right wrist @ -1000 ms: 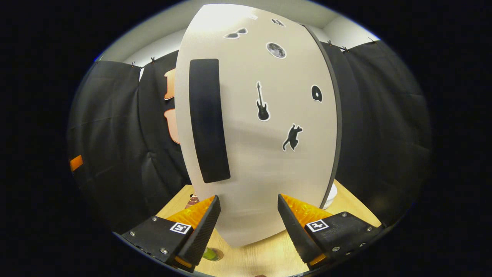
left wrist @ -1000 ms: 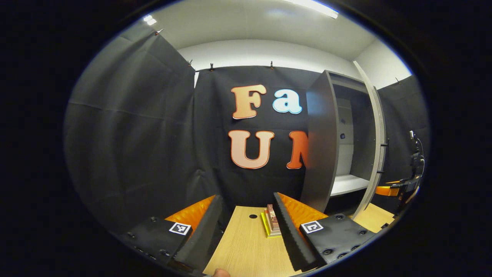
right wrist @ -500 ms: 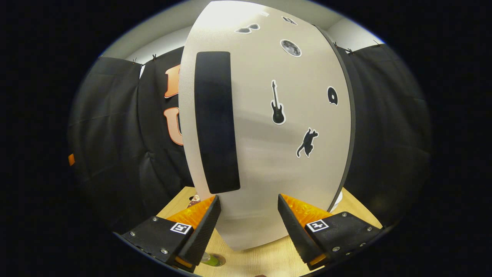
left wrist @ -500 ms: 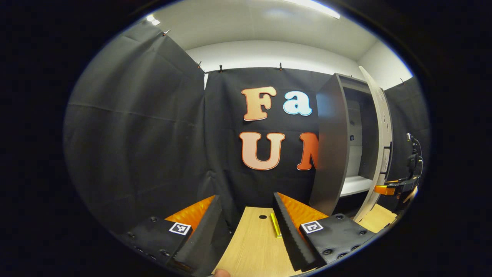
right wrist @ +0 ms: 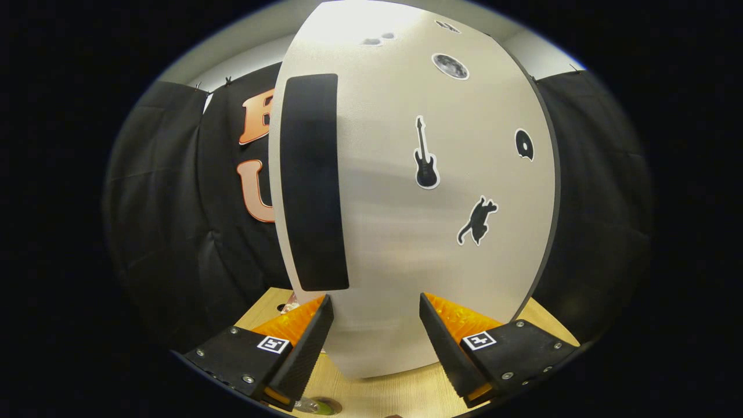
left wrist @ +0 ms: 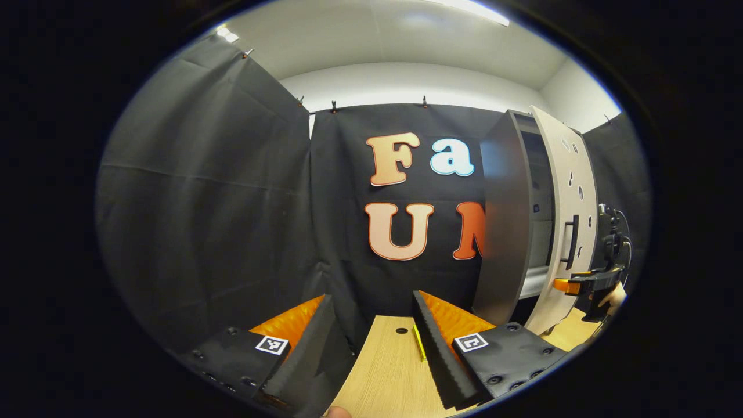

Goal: Open the cabinet door with the right hand, grasp the bottle in the cabinet with the left hand and place it on the coaster, then close the cabinet door with the right hand.

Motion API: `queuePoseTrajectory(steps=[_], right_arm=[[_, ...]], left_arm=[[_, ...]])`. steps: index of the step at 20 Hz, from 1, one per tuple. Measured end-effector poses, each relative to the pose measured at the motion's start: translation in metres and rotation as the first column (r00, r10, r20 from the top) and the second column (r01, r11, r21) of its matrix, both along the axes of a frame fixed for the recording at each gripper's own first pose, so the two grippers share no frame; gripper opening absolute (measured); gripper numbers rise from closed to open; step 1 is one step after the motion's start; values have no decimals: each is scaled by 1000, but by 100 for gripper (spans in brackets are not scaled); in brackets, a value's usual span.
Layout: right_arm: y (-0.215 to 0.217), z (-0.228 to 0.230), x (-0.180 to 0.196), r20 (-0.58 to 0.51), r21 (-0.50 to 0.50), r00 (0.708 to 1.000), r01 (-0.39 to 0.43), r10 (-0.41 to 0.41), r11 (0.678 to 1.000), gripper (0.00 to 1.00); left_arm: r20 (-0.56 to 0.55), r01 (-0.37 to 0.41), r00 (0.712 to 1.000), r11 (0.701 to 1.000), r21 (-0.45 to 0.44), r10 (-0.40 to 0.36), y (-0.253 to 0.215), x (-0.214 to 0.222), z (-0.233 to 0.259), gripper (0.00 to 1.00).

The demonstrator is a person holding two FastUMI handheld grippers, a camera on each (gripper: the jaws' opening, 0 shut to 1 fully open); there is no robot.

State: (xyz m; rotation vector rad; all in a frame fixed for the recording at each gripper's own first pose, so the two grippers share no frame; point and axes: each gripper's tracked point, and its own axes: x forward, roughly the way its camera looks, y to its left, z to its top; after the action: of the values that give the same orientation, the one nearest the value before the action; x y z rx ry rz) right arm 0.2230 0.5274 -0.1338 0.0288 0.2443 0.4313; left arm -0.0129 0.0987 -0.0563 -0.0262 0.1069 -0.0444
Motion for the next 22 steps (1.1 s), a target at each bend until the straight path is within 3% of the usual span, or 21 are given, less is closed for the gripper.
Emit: queuePoseTrajectory(steps=[22], right_arm=[[8, -5, 18, -4, 6, 997, 73, -73, 997, 93]], left_arm=[[-16, -53, 998, 998, 20, 53, 29, 8, 1, 88]])
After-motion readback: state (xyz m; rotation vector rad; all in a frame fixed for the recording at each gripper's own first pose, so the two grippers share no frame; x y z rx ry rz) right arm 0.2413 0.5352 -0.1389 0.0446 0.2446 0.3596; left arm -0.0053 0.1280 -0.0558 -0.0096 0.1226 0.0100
